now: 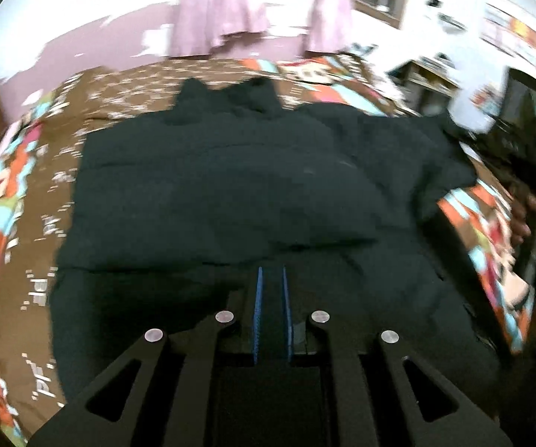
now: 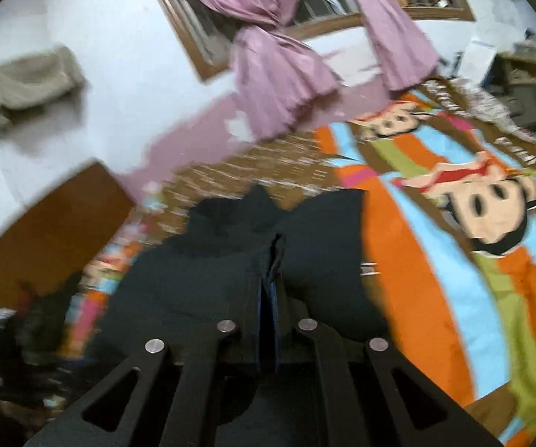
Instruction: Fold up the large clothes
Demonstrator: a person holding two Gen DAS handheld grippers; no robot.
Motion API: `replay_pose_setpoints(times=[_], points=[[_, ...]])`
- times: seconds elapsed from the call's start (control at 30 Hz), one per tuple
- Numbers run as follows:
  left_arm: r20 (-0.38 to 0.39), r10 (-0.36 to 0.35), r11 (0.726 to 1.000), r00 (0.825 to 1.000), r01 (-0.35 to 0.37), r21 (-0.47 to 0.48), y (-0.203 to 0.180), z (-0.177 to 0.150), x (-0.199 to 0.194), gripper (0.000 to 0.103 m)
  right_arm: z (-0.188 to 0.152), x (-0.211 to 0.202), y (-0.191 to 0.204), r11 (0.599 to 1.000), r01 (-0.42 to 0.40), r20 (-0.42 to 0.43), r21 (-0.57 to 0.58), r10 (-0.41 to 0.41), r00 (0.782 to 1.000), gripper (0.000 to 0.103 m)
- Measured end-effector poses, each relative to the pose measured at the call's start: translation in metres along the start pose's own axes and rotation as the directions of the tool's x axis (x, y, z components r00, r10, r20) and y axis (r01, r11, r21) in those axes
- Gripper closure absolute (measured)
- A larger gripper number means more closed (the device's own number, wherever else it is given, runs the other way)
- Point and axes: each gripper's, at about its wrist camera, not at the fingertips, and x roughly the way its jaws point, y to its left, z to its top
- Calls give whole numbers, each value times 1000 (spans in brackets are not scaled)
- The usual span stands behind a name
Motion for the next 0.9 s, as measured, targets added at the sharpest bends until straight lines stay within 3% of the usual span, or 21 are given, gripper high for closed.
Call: replay_pose_setpoints(times=[0.13, 0.2, 0.27, 0.33, 0.4, 0.47, 0.6, 0.9], points=[[0, 99, 994, 995, -99, -50, 31, 19, 13, 95, 0, 28, 8, 972, 204, -28, -117, -208, 978, 82], [-8, 122, 990, 993, -122, -74, 44, 29, 23, 94, -4, 35, 9, 963, 225, -19, -150, -230, 973, 55], [-4, 119, 989, 993, -119, -91, 52, 39, 32, 90, -8, 38, 17, 964, 190, 1, -183, -193, 981, 48], [7, 93, 990, 996, -92, -106, 56, 47, 40, 70, -13, 47, 26, 965, 113, -30, -236, -124, 992, 48], [23, 54, 991, 998, -50, -124, 58, 54, 48, 64, -19, 60, 35, 962, 45, -84, -270, -70, 994, 48], [22, 32, 991, 999, -29, -128, 58, 57, 57, 64, -28, 83, 36, 963, -5, -173, -271, -43, 984, 48], [-2, 41, 994, 999, -41, -102, 58, 55, 76, 61, -45, 112, 28, 962, 5, -253, -272, -76, 965, 47], [-29, 89, 996, 996, -89, -23, 53, 39, 106, 61, -72, 126, 23, 938, -2, -207, -348, -75, 975, 45]])
